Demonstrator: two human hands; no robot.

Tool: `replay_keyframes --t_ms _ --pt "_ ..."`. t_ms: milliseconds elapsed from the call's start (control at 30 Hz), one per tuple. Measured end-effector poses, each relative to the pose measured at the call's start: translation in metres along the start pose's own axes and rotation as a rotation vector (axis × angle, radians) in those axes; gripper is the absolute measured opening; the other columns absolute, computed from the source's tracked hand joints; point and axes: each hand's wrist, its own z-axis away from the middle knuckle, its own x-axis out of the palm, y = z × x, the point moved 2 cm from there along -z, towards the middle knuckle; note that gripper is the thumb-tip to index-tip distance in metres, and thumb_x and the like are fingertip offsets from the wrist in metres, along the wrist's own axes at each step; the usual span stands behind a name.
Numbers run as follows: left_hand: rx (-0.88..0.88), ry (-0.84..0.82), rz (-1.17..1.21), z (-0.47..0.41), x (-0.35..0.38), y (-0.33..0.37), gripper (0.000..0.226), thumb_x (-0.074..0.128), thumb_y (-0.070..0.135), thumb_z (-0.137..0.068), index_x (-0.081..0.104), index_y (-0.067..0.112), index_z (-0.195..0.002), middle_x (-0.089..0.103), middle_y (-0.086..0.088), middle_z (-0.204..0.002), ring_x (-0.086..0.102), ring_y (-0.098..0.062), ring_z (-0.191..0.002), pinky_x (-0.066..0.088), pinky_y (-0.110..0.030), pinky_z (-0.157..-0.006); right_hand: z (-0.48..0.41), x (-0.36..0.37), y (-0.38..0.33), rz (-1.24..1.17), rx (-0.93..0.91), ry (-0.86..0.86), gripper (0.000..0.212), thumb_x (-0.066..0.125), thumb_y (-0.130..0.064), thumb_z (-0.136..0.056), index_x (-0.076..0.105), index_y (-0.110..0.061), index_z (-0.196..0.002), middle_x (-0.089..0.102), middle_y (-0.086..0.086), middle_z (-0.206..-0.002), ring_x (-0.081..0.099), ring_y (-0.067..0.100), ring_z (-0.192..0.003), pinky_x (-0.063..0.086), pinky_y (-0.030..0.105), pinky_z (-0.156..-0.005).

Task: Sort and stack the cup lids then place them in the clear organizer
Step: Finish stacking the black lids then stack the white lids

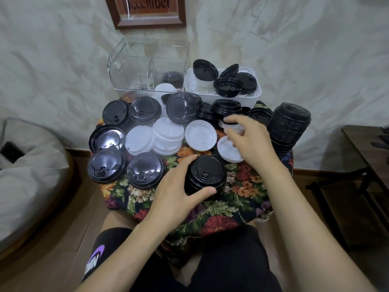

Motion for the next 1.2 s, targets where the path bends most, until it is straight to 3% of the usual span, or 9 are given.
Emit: replay_keyframes --t_ms 100,167,267,533,767,833,967,1067,1200 --pt "0.002 -0.008 0.013 0.0 0.0 -0.001 0.082 0.074 0.067 -0.079 0.036 0.05 -0.149 0.039 0.05 -0.119 0.035 0.03 -0.111 0.028 -0.001 -0.091 -0.028 0.002 -0.004 0.227 -0.061 0.078 0.039 0.058 -0.03 -0.104 0.06 -0.022 -0.142 0.058 -0.006 -0.146 0.064 0.022 -0.113 0.047 0.049 -0.105" --pt "-0.001 -0.008 0.023 0.001 0.0 -0.001 0.082 0.073 0.069 -0.078 0.035 0.052 -0.148 0.04 0.05 -0.119 0.033 0.033 -0.114 0.029 -0.002 -0.092 -0.043 0.009 -0.002 0.337 -0.035 0.047 0.046 0.056 -0.033 -0.106 0.054 -0.019 -0.149 0.049 -0.002 -0.155 0.058 0.032 -0.128 0.045 0.051 -0.106" --pt "-0.004 -0.008 0.024 0.001 0.0 -0.001 0.082 0.072 0.071 -0.077 0.034 0.053 -0.147 0.041 0.049 -0.121 0.039 0.024 -0.113 0.029 -0.004 -0.093 -0.056 0.017 0.004 0.431 0.039 0.009 0.05 0.056 -0.035 -0.105 0.049 -0.019 -0.152 0.044 0.002 -0.158 0.057 0.042 -0.127 0.047 0.052 -0.101" --pt "-0.013 -0.014 0.019 0.0 0.0 -0.003 0.083 0.072 0.071 -0.077 0.034 0.051 -0.148 0.039 0.048 -0.121 0.038 0.014 -0.116 0.033 -0.021 -0.099 -0.045 0.016 0.004 0.259 -0.024 0.1 0.044 0.061 -0.032 -0.102 0.056 -0.026 -0.145 0.053 -0.009 -0.151 0.055 0.024 -0.131 0.04 0.046 -0.105" --pt "-0.02 -0.011 0.025 0.0 0.0 -0.003 0.083 0.075 0.067 -0.079 0.036 0.049 -0.15 0.043 0.04 -0.123 0.04 0.01 -0.119 0.034 -0.022 -0.1 -0.023 0.019 0.013 0.08 -0.085 0.079 0.039 0.063 -0.022 -0.097 0.06 -0.027 -0.135 0.055 -0.006 -0.143 0.059 0.013 -0.12 0.049 0.042 -0.1" --pt "-0.018 -0.012 0.028 0.0 0.0 -0.003 0.083 0.075 0.068 -0.078 0.036 0.049 -0.149 0.042 0.044 -0.122 0.039 0.012 -0.118 0.033 -0.021 -0.099 -0.018 0.022 0.017 0.029 -0.069 0.046 0.038 0.063 -0.021 -0.098 0.059 -0.028 -0.135 0.056 -0.007 -0.137 0.067 0.009 -0.1 0.052 0.042 -0.096" --pt "-0.019 -0.013 0.03 0.0 0.001 -0.004 0.082 0.073 0.072 -0.078 0.035 0.052 -0.148 0.046 0.04 -0.125 0.042 0.009 -0.122 0.035 -0.023 -0.1 -0.013 0.028 0.02 -0.059 -0.039 0.003 0.039 0.07 -0.032 -0.094 0.057 -0.036 -0.131 0.064 -0.014 -0.121 0.072 0.016 -0.096 0.059 0.045 -0.089" --pt "-0.024 -0.011 0.033 0.001 0.0 -0.003 0.084 0.074 0.07 -0.078 0.035 0.05 -0.15 0.046 0.032 -0.133 0.043 0.003 -0.127 0.036 -0.026 -0.103 -0.015 0.029 0.02 -0.033 0.004 0.034 0.033 0.073 -0.037 -0.094 0.061 -0.035 -0.125 0.071 -0.006 -0.103 0.072 0.009 -0.077 0.06 0.04 -0.083" --pt "-0.022 -0.014 0.037 0.0 0.0 -0.003 0.085 0.071 0.072 -0.077 0.035 0.05 -0.15 0.045 0.033 -0.132 0.042 0.006 -0.126 0.035 -0.025 -0.101 -0.011 0.025 0.016 -0.124 0.01 0.052 0.032 0.075 -0.033 -0.094 0.064 -0.029 -0.124 0.071 -0.005 -0.106 0.073 0.014 -0.071 0.061 0.04 -0.08"
